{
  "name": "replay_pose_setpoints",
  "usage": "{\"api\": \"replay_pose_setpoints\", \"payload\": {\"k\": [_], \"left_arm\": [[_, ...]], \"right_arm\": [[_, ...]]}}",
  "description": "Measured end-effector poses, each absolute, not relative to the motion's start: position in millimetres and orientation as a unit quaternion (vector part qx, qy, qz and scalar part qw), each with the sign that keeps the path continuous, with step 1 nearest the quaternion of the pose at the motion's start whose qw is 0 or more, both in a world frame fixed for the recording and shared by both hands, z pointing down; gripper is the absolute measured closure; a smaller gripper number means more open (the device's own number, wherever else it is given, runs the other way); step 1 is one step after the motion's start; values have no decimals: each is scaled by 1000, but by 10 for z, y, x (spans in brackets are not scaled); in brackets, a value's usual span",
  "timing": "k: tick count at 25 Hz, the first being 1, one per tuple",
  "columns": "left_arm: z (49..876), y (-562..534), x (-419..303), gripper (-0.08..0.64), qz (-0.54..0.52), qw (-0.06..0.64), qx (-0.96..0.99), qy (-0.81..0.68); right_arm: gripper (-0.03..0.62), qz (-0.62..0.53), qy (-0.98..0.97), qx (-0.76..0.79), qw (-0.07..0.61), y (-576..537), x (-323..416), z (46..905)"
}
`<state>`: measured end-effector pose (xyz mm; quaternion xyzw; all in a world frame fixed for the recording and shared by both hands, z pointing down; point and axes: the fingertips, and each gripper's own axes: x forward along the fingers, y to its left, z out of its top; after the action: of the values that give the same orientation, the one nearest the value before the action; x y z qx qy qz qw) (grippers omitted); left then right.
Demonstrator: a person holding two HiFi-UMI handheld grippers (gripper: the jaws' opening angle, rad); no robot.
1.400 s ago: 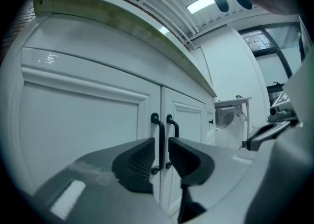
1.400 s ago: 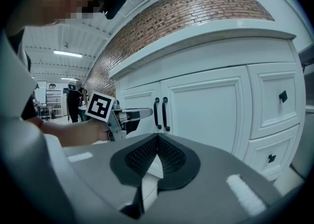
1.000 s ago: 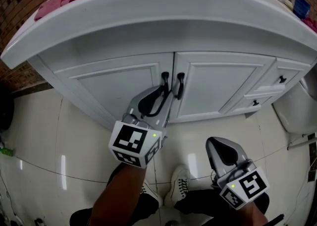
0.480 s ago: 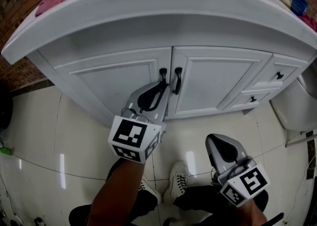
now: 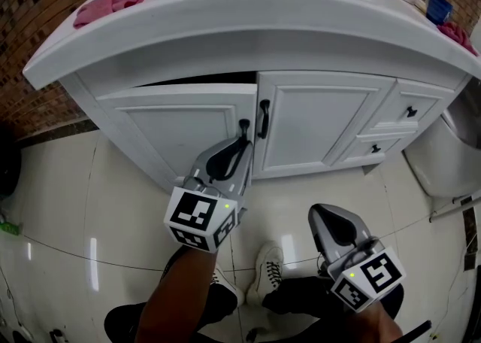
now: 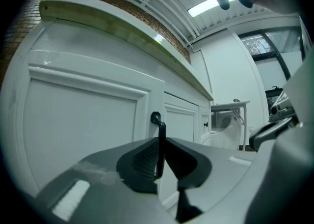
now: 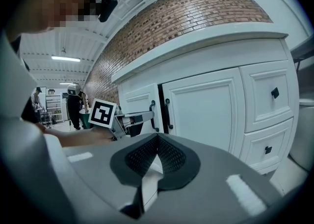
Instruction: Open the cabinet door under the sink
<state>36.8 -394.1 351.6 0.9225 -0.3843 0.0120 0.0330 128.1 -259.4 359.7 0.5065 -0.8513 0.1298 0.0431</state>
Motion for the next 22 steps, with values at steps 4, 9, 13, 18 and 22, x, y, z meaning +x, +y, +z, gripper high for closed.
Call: {"api": "replay_pose_setpoints", "payload": {"k": [4,9,13,18,22], "left_arm": [[3530,-3759,308,516,11,41,922,-385],[3521,-3551,221,515,10,32,923,-384],[3540,-3414,166,515,9,29,923,-383],[3545,-3238,88,514,8,20,926,-377],[3541,-3102,6,514,5,12,927,-374]], "right_arm": [[583,125,-854,504,43,-2404,1245,3509],[583,117,-856,503,36,-2170,1177,3421],[583,114,-861,495,33,-1979,1063,3411],[583,112,-866,486,35,-1775,949,3411],[583,106,-868,484,35,-1685,880,3398]]}}
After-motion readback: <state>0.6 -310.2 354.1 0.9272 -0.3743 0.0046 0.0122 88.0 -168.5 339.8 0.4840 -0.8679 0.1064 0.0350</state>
